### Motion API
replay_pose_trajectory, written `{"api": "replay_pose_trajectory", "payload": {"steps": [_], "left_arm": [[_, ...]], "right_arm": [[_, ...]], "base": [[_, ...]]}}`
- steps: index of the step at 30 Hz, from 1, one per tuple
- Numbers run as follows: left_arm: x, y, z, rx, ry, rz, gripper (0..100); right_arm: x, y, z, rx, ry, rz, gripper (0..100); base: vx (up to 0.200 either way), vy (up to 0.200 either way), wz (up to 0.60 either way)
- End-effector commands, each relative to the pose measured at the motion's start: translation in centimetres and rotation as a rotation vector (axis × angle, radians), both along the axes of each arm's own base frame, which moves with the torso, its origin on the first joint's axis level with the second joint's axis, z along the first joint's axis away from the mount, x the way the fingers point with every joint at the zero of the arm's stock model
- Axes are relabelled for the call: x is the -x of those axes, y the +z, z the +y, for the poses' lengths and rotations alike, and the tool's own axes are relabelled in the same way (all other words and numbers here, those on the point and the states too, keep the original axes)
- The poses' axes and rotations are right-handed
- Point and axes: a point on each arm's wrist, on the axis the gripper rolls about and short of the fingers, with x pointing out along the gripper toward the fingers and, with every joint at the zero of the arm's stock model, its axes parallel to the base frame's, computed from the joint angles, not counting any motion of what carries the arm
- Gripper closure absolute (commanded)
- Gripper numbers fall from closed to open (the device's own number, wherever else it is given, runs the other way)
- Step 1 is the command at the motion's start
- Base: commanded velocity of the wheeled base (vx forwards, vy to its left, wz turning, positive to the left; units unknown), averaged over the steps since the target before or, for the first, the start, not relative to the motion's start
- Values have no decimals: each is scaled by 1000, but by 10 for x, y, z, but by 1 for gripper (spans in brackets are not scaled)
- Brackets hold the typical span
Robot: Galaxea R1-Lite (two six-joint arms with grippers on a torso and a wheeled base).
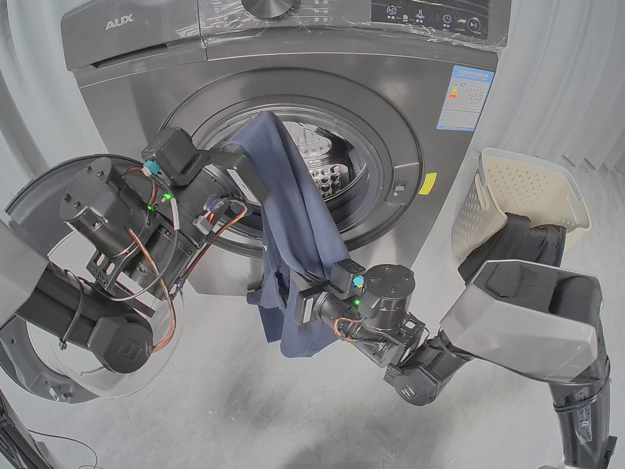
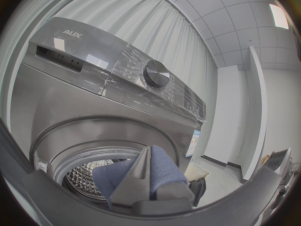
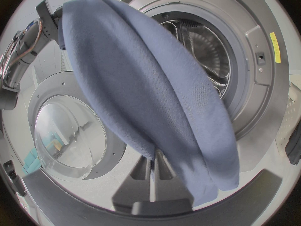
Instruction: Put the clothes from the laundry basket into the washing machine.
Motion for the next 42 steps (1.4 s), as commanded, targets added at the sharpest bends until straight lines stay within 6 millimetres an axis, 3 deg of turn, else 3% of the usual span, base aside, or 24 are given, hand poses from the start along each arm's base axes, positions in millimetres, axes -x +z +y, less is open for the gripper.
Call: {"api": "replay_pose_trajectory", "payload": {"steps": [1, 2, 3, 7, 18, 34, 41, 42], "left_arm": [[-2, -2, 2, -3, 8, 6, 100], [-2, -2, 2, -3, 8, 6, 100], [-4, -3, 6, -5, 21, 10, 100], [-7, -7, 11, -15, 33, 22, 100], [-7, -20, 15, -47, 36, 66, 100], [-6, -11, 19, -23, 40, 34, 100], [6, 7, 11, 13, 9, -16, 100], [9, 10, 10, 19, -1, -24, 100]], "right_arm": [[12, 30, -23, -7, -18, -16, 100], [12, 30, -23, -7, -18, -16, 100], [20, 44, -44, 4, -45, -16, 100], [34, 72, -76, 1, -79, -43, 100], [56, 120, -123, -38, -145, -119, 100], [60, 113, -124, -9, -135, -106, 100], [43, 75, -114, 65, -134, -28, 100], [38, 63, -109, 81, -128, -5, 100]], "base": [[0, 0, 0], [0, 0, 0], [0, 0, 0], [0, 0, 0], [0, 0, 0], [0, 0, 0], [0, 0, 0], [0, 0, 0]]}}
